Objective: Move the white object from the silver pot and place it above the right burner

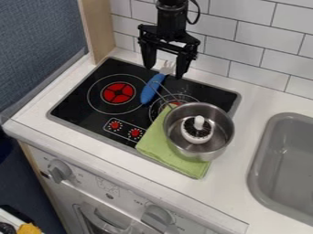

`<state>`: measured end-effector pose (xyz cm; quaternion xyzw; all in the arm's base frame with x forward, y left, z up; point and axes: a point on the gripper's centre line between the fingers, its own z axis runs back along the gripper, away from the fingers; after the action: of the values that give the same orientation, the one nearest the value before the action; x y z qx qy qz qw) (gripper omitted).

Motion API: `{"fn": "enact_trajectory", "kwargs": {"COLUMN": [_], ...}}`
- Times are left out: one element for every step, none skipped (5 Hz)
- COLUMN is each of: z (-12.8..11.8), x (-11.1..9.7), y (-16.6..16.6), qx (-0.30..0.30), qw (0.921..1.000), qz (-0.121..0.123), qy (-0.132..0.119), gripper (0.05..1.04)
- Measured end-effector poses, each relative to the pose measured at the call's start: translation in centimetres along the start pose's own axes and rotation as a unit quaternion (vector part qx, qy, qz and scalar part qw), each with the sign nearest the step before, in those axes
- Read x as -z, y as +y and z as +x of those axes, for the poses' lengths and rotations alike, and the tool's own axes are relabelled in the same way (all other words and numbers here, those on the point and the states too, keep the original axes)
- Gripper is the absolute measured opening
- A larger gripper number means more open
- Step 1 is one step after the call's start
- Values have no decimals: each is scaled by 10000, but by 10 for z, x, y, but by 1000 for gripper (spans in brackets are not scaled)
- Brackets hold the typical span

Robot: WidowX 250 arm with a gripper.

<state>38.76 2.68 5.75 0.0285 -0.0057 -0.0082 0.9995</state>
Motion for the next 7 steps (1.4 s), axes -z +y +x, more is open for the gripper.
{"fn": "enact_trajectory", "kwargs": {"z": [-5, -18, -36, -78, -102, -110, -105], "x": [12, 3, -50, -82, -61, -27, -9], "y": [-2, -17, -36, -56, -61, -64, -79], "qx": [20, 253, 618, 918, 1258, 1527, 1769], "qw": [9998, 9996, 9965, 9919, 9892, 9863, 9832], "qz": [-25, -87, -116, -278, -584, -602, -446], "qy": [175, 79, -541, -830, -479, -150, -95], "gripper": [999, 999, 999, 999, 999, 999, 999]}}
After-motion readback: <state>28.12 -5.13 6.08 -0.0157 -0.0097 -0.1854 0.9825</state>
